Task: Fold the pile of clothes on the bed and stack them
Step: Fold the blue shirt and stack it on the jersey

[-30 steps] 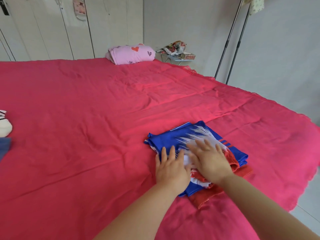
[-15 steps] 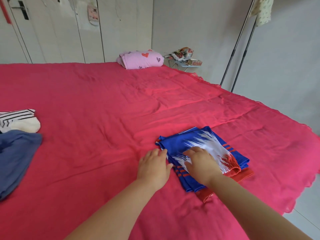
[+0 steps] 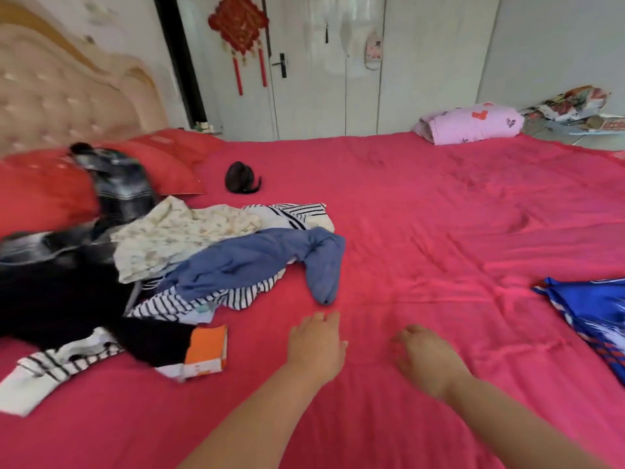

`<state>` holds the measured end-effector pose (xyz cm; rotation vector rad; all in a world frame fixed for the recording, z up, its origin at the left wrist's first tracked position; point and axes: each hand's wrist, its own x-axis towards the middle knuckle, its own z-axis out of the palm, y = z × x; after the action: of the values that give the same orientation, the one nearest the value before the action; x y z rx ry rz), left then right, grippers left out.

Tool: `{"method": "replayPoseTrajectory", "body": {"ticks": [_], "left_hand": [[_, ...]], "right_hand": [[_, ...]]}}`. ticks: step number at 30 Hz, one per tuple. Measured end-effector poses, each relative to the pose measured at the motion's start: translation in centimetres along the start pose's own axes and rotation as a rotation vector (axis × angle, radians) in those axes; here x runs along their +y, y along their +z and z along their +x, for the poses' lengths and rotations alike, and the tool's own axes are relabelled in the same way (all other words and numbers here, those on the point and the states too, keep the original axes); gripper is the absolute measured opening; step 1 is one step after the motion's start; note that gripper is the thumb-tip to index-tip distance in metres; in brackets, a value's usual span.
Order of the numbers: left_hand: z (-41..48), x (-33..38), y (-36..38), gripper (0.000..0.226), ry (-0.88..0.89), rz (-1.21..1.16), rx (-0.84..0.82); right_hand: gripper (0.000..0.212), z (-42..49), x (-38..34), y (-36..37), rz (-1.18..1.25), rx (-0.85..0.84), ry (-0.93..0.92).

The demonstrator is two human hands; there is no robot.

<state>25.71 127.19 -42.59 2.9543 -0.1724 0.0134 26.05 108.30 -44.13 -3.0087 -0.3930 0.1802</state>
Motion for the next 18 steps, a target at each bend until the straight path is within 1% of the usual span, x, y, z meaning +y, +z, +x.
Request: {"method": "replayPoseTrajectory", "body": {"ticks": [3,5,7,9,11,13,16,18], "left_hand": [[-1.9,-6.9,-0.9,0.051,-0.123,0.017,-0.004],[-2.7,-10.7,-1.1,0.051,-0.171,0.013,-0.012],[-3.1,-13.8,-1.1,0.051,-0.19,0.011,-0.016],[-3.0,-16.1,-1.0,0.051,-0.186,0.044,0.019],[-2.1,-18.2,-1.2,0.052,-0.176,0.08,0.091],[-0.3,-20.2,-1.9,0.059,-0.186,0.091,0.146],[3.4,-22.7,-3.1,0.069,-0.2,0.124,0.184],[5.7,-23.6,-3.5,0.072,-0.185,0.148,0.169]], "right_hand": [[0.028,2.1,-5.1,1.0,-0.025,-0.036,-0.063],[0.027,3.8,-7.8,1.4,-0.042,-0.047,-0.087],[0.033,5.9,-10.1,1.5,-0.028,-0.047,-0.085],[0.047,8.1,-11.8,1.6,0.001,-0.041,-0.074],[0.055,10.6,-12.9,1.5,0.018,-0.014,-0.053],[0.06,13.0,-13.5,1.4,0.024,0.017,-0.016],[0.065,16.2,-13.7,1.8,0.033,0.032,0.049],[0.065,17.7,-13.5,2.4,0.049,-0.001,0.083]]}}
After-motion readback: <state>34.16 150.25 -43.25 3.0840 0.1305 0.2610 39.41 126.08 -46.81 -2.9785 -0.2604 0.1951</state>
